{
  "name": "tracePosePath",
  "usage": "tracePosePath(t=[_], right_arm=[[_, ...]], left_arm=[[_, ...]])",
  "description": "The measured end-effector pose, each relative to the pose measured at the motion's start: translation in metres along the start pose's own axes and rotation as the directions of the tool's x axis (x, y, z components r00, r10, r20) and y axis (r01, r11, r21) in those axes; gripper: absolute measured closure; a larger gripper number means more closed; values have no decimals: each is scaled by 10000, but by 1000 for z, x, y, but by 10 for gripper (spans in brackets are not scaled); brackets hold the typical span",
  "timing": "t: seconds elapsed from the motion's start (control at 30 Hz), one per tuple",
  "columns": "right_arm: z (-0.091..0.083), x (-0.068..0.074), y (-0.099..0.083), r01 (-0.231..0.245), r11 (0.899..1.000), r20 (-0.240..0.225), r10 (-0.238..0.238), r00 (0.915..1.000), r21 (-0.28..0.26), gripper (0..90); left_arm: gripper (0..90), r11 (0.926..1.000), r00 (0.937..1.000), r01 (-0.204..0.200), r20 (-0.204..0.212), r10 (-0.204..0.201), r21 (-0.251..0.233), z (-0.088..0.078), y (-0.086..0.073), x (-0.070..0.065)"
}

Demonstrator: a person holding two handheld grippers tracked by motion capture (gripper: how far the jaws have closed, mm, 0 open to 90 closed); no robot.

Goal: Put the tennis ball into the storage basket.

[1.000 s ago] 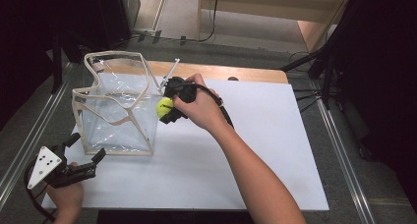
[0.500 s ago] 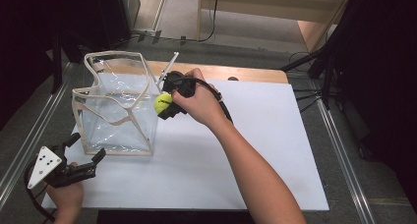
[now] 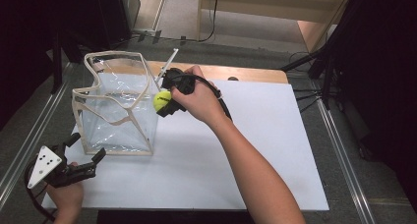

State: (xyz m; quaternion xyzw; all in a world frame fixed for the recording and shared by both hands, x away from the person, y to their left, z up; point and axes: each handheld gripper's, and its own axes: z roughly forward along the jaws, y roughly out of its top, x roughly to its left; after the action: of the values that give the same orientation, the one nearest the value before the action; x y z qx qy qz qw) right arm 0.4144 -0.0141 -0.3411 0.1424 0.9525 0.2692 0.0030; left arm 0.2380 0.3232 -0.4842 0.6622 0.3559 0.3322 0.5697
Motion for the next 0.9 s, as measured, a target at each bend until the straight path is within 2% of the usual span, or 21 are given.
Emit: tracePosePath(t=[0.9], right_arm=[[-15,-7,15,54,9997,-183,-59,9998,-231,239]], left_arm=[[54,10000,10000,-4,28,4,6,1,0,0]])
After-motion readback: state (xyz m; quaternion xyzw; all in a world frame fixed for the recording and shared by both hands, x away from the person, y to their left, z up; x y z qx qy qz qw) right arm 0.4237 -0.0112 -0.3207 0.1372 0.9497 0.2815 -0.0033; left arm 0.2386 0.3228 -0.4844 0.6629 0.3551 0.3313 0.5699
